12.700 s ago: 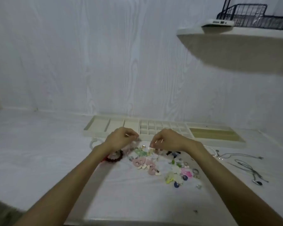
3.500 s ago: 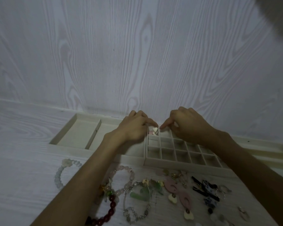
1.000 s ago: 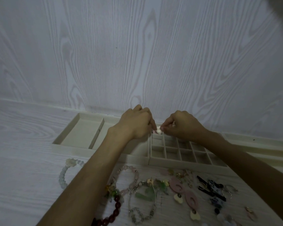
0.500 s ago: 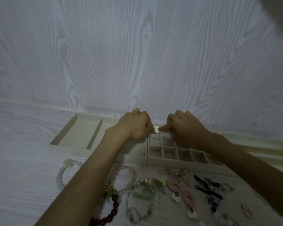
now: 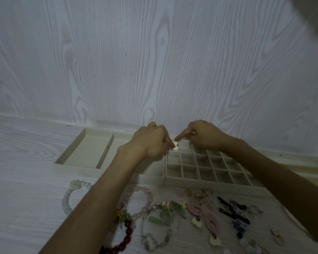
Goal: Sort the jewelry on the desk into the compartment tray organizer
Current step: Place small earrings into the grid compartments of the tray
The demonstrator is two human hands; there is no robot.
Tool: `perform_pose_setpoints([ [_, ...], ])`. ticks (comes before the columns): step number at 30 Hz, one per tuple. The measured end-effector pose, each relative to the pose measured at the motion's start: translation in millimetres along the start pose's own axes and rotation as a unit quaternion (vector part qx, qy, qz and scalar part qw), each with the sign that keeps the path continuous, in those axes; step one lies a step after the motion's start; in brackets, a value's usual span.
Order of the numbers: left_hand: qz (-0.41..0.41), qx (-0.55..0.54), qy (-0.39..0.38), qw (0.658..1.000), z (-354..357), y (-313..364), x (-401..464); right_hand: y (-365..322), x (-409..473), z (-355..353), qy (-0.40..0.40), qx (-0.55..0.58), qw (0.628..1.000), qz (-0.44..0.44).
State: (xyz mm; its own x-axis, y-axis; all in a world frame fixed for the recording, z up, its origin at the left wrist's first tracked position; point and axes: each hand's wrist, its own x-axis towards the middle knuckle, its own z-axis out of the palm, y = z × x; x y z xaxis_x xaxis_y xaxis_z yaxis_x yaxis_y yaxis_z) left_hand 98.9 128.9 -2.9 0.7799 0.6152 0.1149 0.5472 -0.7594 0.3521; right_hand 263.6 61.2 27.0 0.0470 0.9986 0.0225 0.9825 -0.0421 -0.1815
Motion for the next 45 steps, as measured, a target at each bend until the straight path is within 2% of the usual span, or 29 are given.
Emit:
perform_pose_setpoints([
  [2, 0.001, 0.002, -0.005, 1.0, 0.2, 0.2, -0.1, -2.2, 1.8, 3.0, -0.013, -0.042, 0.999, -0.001],
  [7, 0.001, 0.011, -0.012, 1.0, 0.6, -1.2, 1.2, -3.8, 3.1, 8.1, 0.024, -0.105, 0.994, -0.003],
  [16, -0.002, -0.022, -0.004, 1.0, -5.5, 0.1, -2.0, -6.4, 10.0, 1.7, 0.017, 0.015, 0.999, 0.033],
  [30, 0.001, -0.05, -0.015, 0.999, -5.5, 1.7, -3.7, -2.2, 0.7, 4.5, 0.018, 0.042, 0.999, 0.03],
  [36, 0.002, -0.065, 0.015, 0.998, -14.0, -1.7, -4.4, -0.3, -15.1, -5.6, 0.034, 0.056, 0.998, 0.025],
  [40, -0.028, -0.082, 0.061, 0.994, -23.1, 0.2, -23.5, -4.1, -42.0, -19.4, -0.007, 0.078, 0.997, 0.002],
  [45, -0.031, -0.121, 0.069, 0.99, -20.6, 20.1, -73.2, -21.8, -91.2, -22.2, -0.059, 0.118, 0.991, 0.004],
])
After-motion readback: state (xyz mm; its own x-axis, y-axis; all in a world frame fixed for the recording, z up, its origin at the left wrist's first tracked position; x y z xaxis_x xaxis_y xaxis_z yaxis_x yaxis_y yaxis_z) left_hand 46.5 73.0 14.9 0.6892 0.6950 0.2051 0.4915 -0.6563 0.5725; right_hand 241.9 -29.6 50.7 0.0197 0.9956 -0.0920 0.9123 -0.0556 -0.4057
